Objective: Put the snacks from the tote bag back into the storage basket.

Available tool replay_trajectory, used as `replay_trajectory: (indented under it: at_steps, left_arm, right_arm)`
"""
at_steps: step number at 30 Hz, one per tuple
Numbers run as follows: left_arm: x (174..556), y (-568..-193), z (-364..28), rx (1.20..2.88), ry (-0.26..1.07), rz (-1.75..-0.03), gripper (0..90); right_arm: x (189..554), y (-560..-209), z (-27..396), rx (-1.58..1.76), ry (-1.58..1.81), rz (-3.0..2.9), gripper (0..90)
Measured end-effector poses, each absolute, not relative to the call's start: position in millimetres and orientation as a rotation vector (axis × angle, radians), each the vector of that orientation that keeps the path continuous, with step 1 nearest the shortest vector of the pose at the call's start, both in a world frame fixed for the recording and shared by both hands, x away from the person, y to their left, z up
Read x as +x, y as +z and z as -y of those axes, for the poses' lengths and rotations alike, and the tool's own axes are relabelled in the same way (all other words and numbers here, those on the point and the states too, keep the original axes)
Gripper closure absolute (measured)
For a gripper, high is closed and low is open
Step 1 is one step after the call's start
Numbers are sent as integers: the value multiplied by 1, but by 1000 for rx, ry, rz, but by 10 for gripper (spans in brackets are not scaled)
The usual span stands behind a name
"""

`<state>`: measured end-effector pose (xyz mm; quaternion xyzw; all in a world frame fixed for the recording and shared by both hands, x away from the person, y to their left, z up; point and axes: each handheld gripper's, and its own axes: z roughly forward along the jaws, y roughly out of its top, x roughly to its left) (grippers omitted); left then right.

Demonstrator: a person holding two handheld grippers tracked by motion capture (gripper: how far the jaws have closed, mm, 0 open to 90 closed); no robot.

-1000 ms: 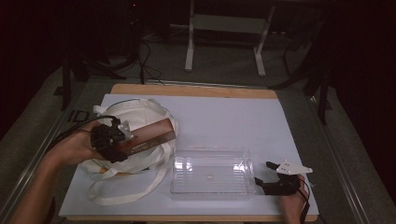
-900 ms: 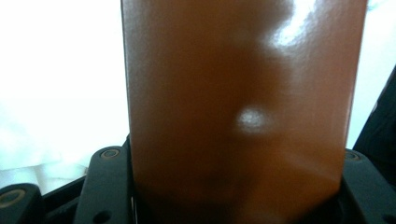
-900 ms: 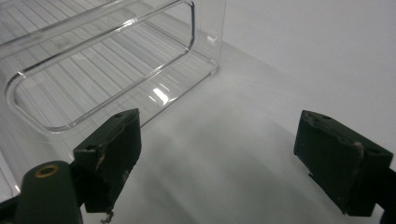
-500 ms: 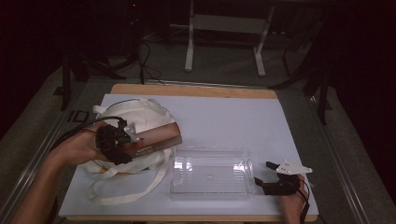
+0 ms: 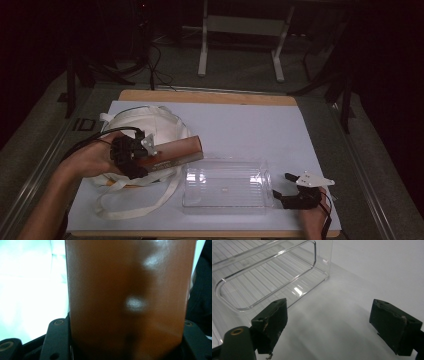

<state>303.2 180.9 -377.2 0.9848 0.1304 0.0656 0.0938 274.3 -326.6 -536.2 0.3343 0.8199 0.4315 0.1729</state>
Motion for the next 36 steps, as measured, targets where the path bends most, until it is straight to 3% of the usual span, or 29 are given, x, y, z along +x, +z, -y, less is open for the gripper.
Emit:
replay_trajectory:
  at_steps: [36]
  left_arm:
    - [287,-389,-128,2963,141,-174,434]
  right_arm:
    - [274,-536,327,947,1226,-2326,149]
